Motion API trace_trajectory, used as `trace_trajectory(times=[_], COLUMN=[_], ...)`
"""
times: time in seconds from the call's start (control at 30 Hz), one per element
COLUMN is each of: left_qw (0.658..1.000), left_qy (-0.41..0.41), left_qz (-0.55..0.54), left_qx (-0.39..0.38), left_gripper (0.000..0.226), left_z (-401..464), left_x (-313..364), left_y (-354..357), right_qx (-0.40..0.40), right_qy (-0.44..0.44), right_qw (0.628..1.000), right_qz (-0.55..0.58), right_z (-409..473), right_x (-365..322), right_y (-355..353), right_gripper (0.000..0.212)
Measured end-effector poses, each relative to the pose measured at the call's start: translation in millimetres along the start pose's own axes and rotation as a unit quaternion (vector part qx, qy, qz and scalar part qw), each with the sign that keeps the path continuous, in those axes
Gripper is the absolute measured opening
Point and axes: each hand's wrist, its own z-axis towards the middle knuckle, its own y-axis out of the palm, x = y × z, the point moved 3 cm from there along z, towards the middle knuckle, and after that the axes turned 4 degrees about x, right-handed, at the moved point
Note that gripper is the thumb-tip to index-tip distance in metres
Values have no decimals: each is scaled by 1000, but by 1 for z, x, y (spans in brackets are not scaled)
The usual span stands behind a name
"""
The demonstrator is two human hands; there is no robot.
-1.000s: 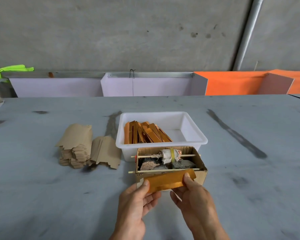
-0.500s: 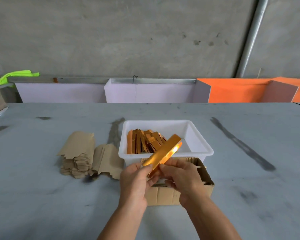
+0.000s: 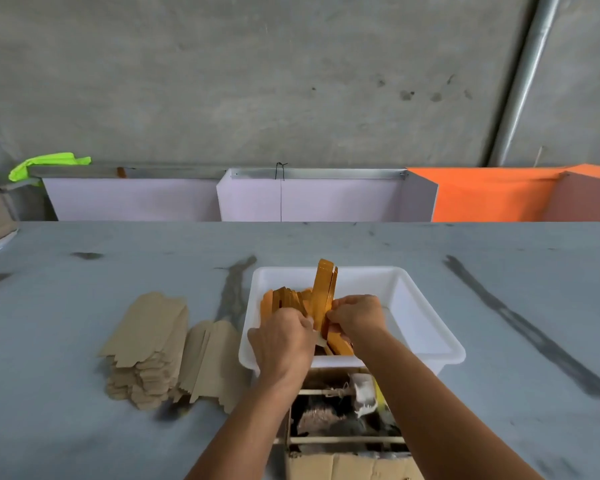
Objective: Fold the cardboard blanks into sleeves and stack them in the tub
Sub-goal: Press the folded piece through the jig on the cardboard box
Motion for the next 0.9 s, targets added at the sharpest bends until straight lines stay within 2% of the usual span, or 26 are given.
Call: trace_trajectory(times=[0.17, 0.33, 0.47, 0.6, 0.67, 0.77, 0.9], left_qw=[997, 998, 994, 981, 975, 972, 973], left_qy=[37, 52, -13, -79, -105, -114, -109], left_qz=[66, 14, -39, -100, -113, -117, -117], left_qx=[17, 39, 106, 147, 162, 168, 167], left_gripper=[20, 17, 25, 33, 34, 37, 40], left_z=[6, 1, 1, 6, 6, 1, -7], left_x=[-9, -12, -37, -67, -82, -98, -102], left_y=[15, 7, -19, -52, -66, -79, -81], right_qx=[25, 43, 19, -53, -93, -131, -103], right_qy=[-46, -143, -307, -412, -420, -366, -348], right_qw=[987, 935, 918, 882, 867, 852, 810], right_qz=[-152, -322, -249, -221, -252, -351, -462], right_z=[33, 20, -38, -94, -111, -123, -119], right_x=[5, -1, -23, -29, -20, 4, 26], right_y=[13, 22, 45, 72, 90, 124, 156], right_gripper=[19, 13, 29, 22, 20, 19, 34])
